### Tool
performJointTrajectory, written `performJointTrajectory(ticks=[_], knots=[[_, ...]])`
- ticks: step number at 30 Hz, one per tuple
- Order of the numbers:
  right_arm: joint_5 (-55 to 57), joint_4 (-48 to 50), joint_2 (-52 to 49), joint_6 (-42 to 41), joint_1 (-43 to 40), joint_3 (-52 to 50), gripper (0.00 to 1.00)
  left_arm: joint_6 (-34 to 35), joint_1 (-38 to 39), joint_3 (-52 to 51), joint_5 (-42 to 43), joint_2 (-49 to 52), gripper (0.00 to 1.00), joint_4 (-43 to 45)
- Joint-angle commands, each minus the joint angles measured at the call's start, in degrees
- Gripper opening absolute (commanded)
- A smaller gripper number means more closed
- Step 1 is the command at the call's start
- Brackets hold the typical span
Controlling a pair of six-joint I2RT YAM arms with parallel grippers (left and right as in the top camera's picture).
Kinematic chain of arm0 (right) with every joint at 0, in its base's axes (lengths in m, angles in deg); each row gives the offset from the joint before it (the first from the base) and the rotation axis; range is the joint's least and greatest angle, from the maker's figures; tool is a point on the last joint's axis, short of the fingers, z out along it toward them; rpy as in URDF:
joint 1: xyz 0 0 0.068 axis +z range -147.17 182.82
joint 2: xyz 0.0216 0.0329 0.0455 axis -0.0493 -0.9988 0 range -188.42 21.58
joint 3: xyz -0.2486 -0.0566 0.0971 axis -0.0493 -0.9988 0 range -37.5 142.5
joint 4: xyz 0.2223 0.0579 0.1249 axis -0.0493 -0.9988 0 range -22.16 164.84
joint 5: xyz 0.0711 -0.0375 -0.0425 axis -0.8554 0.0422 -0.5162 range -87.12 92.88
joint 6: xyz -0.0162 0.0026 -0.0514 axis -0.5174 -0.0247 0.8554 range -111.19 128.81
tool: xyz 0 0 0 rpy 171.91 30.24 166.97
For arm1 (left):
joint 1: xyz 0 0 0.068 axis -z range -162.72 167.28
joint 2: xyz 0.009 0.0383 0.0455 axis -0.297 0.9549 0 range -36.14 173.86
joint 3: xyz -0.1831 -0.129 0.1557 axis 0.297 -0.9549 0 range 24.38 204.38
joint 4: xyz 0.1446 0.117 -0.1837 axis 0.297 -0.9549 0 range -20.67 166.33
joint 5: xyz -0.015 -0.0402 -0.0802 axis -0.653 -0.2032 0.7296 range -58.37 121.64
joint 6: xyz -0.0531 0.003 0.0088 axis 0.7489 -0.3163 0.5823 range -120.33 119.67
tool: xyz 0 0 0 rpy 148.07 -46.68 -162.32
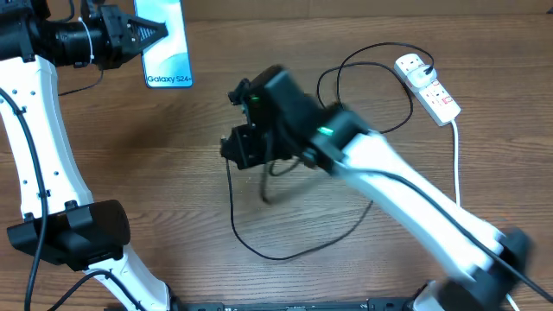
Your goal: Plug charger to phone and switch on socket
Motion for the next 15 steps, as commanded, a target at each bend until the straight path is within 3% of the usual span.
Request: performJointTrajectory(ticks=[1,4,9,15], knots=[[-10.5,0.1,4.4,10.1,-0.1,0.4,0.04,-3.7,0.5,0.4,16.8,-0.4,0.04,0.4],[-13.3,2.4,5.2,10.5,-0.5,0.4,0.04,-5.4,1.4,0.4,25.5,-0.4,0.04,0.7],[-18.9,7.6,5.1,9.1,-1.6,0.3,0.04,-4.9,4.0,0.4,25.5,-0.4,0.04,0.6],[-13.2,10.5,5.1,1.9,-3.2,0.3,0.04,-1.0,6.4,0.4,25.5,-0.4,0.04,4.6]])
